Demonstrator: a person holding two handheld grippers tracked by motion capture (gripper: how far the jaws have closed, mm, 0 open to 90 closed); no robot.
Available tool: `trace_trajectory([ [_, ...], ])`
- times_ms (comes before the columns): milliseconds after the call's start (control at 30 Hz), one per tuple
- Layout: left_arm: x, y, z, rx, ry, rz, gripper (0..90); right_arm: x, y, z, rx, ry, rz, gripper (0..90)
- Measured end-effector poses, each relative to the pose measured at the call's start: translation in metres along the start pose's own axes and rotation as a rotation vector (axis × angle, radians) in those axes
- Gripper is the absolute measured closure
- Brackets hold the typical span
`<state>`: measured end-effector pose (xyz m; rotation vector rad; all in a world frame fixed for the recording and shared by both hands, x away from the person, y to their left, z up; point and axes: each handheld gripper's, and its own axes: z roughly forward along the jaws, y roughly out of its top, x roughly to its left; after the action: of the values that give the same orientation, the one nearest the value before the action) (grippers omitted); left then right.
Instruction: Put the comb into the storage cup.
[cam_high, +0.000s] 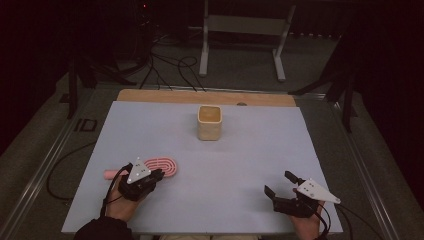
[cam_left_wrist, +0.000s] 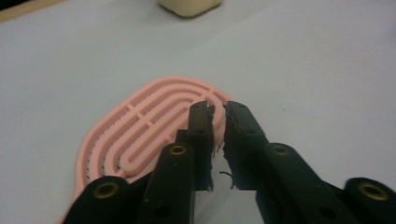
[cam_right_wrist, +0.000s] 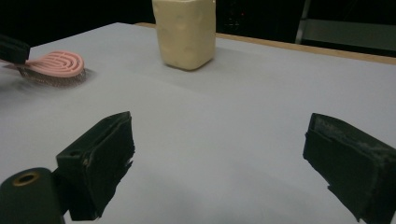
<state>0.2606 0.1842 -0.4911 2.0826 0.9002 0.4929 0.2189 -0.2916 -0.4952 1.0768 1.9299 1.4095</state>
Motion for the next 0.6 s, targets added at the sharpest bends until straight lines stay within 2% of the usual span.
trace_trajectory([
  [100,-0.001,-0.002,0.002,0.027,-0.011,0.004,88.9,0.0,0.0,0.0,0.001,-0.001,0.001,8.4],
  [300,-0.002,-0.004,0.01,0.095,-0.013,0.018,90.0,0.0,0.0,0.0,0.001,0.0,0.002,8.5],
  [500,0.0,-0.005,0.012,0.121,0.019,0.001,90.0,0.0,0.0,0.001,0.002,0.0,0.0,8.4],
  [600,0.002,-0.006,0.012,0.12,0.039,-0.019,90.0,0.0,0.0,0.001,0.004,-0.001,-0.002,8.4],
])
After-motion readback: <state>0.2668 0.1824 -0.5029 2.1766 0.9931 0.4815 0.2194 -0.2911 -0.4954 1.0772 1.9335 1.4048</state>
